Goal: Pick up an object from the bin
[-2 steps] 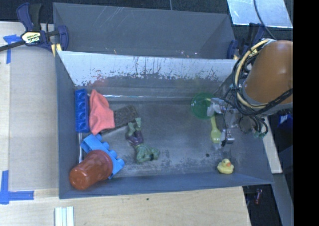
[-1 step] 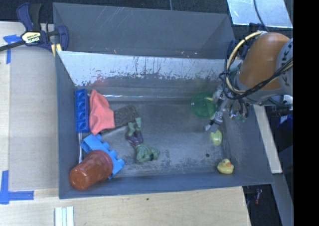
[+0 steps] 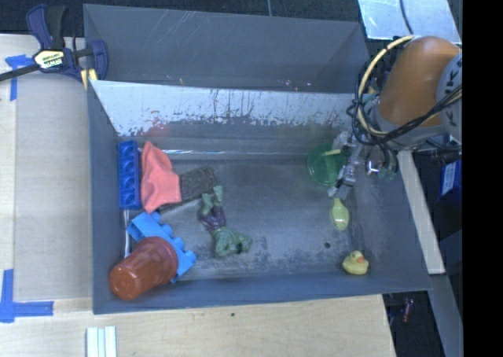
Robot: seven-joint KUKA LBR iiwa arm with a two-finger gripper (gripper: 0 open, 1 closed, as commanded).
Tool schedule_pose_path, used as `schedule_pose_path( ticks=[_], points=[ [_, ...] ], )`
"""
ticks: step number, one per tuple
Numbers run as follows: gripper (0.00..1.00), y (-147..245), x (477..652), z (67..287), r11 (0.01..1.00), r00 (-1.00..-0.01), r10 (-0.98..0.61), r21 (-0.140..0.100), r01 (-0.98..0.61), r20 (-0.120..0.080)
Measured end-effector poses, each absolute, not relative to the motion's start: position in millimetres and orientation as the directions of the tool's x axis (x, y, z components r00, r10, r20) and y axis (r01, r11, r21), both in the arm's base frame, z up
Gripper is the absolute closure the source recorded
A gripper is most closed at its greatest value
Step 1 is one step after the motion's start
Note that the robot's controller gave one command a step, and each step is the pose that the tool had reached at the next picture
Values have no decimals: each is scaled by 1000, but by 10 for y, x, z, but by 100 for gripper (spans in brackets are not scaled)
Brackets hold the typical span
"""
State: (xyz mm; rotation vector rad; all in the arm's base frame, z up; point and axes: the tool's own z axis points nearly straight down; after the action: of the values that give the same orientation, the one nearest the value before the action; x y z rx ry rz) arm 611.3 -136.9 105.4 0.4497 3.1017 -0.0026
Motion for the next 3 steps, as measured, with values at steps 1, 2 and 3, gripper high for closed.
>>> schedule_pose_path(
  ticks=[1,2,3],
  points=[
    [0,-1314,6059,1074,924,-924,382,1,382,-9],
    [0,-1459,6102,835,941,-941,338,0,338,-14],
    [100,-1380,6165,722,644,-644,765,9,765,22]
  ],
)
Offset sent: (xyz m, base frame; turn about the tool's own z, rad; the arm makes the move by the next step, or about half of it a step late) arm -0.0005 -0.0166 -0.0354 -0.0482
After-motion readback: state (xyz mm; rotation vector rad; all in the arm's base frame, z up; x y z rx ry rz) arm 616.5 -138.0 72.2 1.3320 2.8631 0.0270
